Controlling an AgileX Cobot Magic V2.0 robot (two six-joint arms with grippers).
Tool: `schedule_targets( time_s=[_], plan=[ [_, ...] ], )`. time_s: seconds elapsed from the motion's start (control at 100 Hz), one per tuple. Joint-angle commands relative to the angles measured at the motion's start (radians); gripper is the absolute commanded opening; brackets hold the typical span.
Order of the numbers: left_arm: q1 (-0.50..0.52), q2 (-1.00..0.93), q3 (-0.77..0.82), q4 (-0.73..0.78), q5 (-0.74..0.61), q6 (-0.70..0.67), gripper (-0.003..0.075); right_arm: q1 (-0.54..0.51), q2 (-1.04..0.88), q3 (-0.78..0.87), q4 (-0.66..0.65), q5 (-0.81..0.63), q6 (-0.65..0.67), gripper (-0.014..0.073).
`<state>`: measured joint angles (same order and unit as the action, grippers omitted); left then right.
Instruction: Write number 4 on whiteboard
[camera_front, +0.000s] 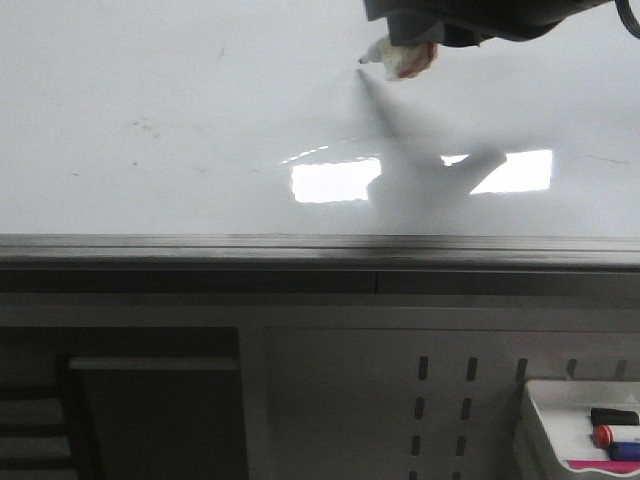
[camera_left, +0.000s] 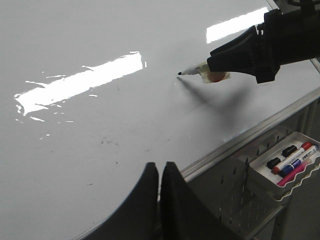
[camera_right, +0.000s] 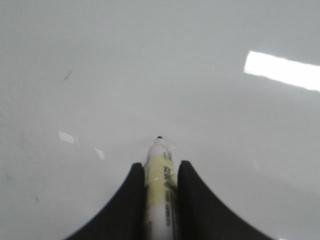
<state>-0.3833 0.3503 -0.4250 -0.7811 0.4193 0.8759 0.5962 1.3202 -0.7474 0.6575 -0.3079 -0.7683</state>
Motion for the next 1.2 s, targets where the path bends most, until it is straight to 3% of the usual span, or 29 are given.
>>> schedule_targets(
  time_s=[0.0, 0.41, 0.72, 1.19],
  plan=[
    [0.001, 0.004, -0.025, -0.03, -0.046, -0.008, -0.002, -0.017, -0.022, -0.032, -0.006, -0.031, -0.004, -0.0063],
    [0.001, 0.004, -0.025, -0.03, -0.046, -0.008, -0.002, -0.014, 0.037, -0.032, 0.039, 0.12, -0.004, -0.0062],
    [0.001, 0.004, -0.025, -0.03, -0.046, -0.008, -0.002, 0.106, 0.118, -0.081, 0.045, 0.171, -0.004, -0.0062],
    [0.001, 0.004, -0.025, -0.03, -0.046, -0.008, -0.002, 0.025, 0.084, -0.087, 0.075, 0.211, -0.004, -0.0062]
  ],
)
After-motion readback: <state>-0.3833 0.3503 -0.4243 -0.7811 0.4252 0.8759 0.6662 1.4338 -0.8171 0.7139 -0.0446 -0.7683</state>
